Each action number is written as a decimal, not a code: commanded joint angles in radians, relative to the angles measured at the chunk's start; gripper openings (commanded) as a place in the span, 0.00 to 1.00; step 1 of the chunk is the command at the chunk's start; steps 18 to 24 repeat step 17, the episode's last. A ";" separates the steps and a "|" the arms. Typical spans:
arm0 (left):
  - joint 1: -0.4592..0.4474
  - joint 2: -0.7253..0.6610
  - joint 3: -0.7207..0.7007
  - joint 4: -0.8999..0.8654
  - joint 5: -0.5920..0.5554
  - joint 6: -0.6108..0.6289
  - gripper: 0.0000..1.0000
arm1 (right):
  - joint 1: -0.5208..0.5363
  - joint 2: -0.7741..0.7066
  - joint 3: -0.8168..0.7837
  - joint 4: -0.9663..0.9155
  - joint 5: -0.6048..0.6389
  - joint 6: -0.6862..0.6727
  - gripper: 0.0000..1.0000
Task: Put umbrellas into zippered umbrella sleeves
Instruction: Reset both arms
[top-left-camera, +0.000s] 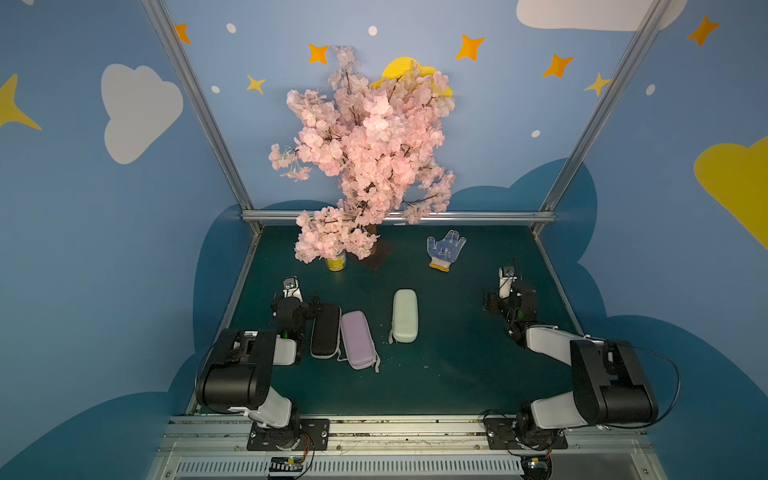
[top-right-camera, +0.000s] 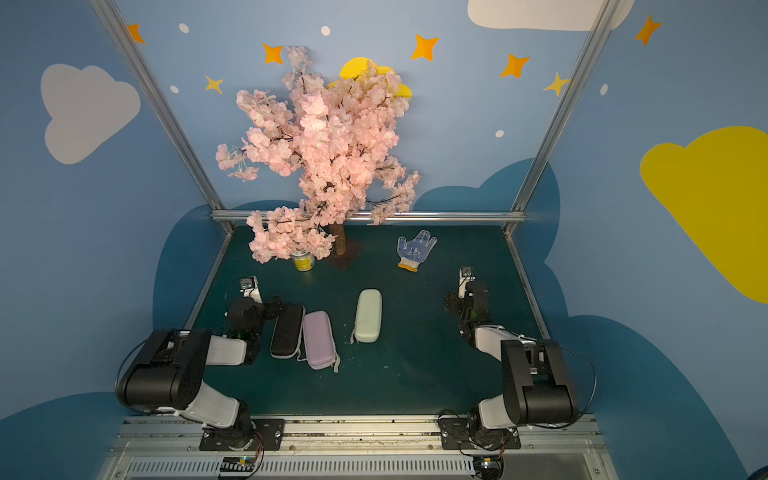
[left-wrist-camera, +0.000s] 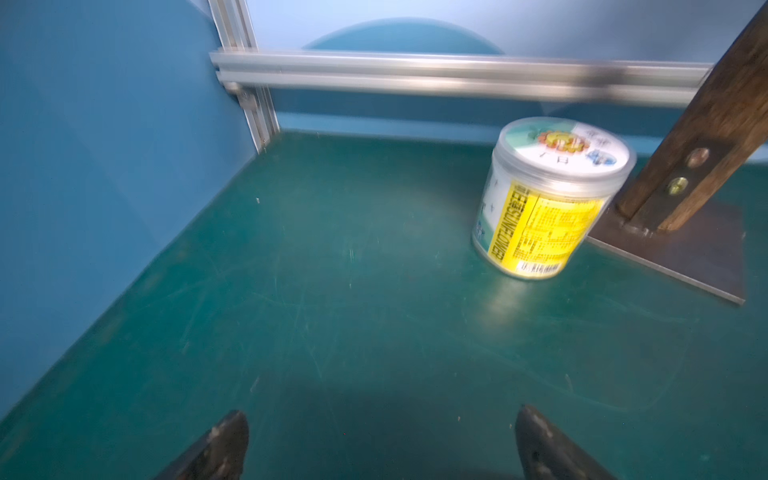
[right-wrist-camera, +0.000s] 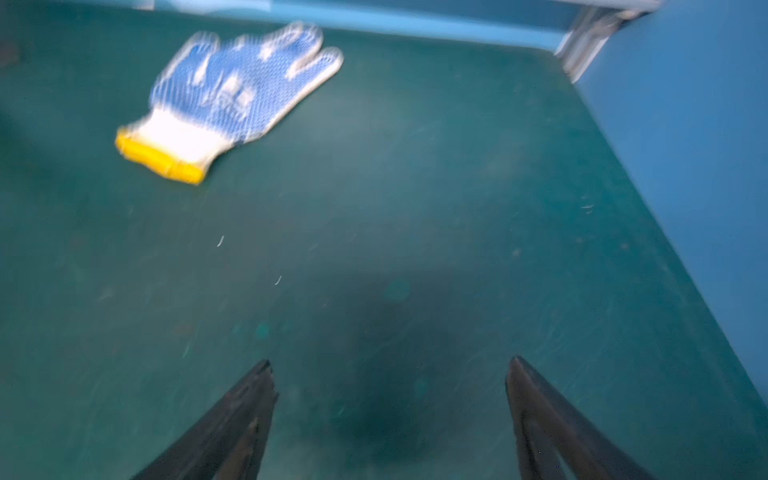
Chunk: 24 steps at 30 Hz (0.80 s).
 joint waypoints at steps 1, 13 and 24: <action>0.003 -0.001 0.020 0.007 0.053 0.004 1.00 | -0.017 0.054 -0.079 0.263 -0.047 0.041 0.87; -0.036 -0.008 0.046 -0.053 0.039 0.056 1.00 | -0.017 -0.006 0.005 -0.012 -0.059 0.020 0.87; -0.036 -0.012 0.052 -0.070 0.032 0.048 1.00 | -0.015 -0.007 0.007 -0.014 -0.059 0.021 0.87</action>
